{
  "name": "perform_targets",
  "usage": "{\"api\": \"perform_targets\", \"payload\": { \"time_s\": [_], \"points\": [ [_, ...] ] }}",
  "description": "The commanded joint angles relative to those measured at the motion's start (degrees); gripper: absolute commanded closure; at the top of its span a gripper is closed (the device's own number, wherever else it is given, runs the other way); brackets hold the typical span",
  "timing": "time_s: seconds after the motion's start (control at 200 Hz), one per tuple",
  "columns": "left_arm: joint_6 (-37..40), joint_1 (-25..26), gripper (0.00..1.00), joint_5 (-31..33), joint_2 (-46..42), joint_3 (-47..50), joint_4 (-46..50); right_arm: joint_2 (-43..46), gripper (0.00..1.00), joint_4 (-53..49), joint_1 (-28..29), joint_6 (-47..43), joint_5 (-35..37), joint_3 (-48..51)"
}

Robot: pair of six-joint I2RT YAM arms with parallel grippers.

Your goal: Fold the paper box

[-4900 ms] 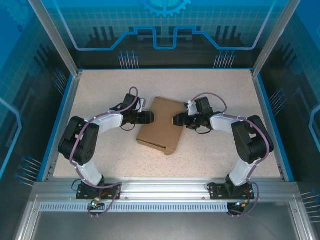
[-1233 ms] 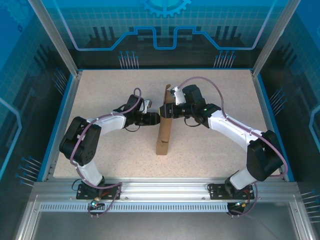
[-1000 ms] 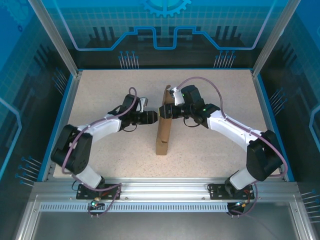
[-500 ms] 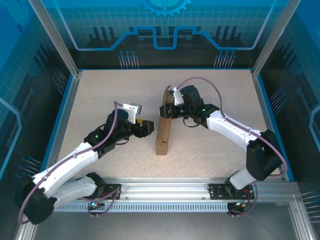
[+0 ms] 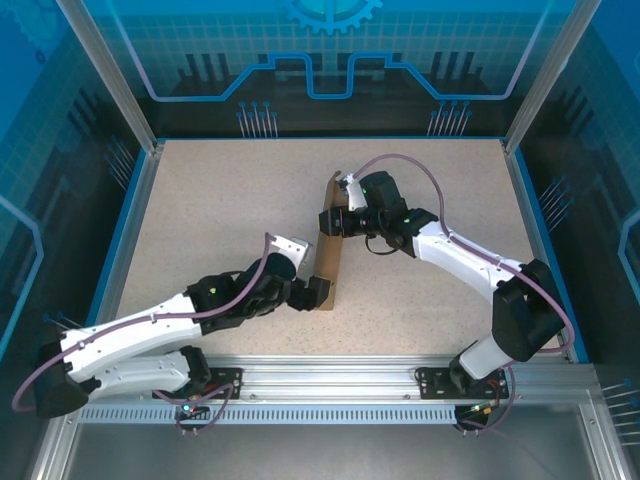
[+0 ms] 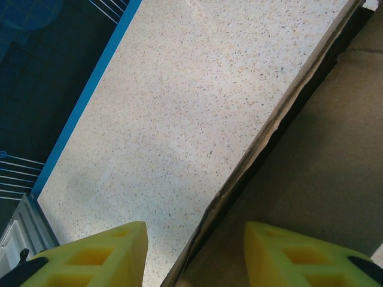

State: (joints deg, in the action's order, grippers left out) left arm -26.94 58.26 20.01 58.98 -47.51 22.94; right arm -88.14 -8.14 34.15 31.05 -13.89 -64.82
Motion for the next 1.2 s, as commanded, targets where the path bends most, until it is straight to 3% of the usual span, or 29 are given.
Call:
{"api": "perform_targets", "payload": {
  "time_s": [0.0,0.28,0.705,0.916,1.196],
  "points": [
    [-1.18,0.53,0.16,3.79,1.54,-2.43,1.09,-0.28,0.54,-2.05,0.72,0.00,1.54,1.46],
    [-1.16,1.42,0.13,4.44,7.77,-5.26,0.24,-0.28,0.54,-1.53,0.74,-0.37,1.59,1.54],
    [-0.23,4.72,0.14,15.31,15.30,-6.94,-2.15,0.12,0.54,-1.80,0.60,-0.44,1.59,1.43],
    [0.72,5.46,0.24,19.45,17.89,-7.42,-3.43,0.25,0.54,-2.05,0.13,-0.70,1.55,1.54],
    [2.25,5.42,0.36,18.36,18.07,-6.45,-4.80,0.73,0.54,-2.31,-0.65,-0.64,1.32,1.19]
  ]
}}
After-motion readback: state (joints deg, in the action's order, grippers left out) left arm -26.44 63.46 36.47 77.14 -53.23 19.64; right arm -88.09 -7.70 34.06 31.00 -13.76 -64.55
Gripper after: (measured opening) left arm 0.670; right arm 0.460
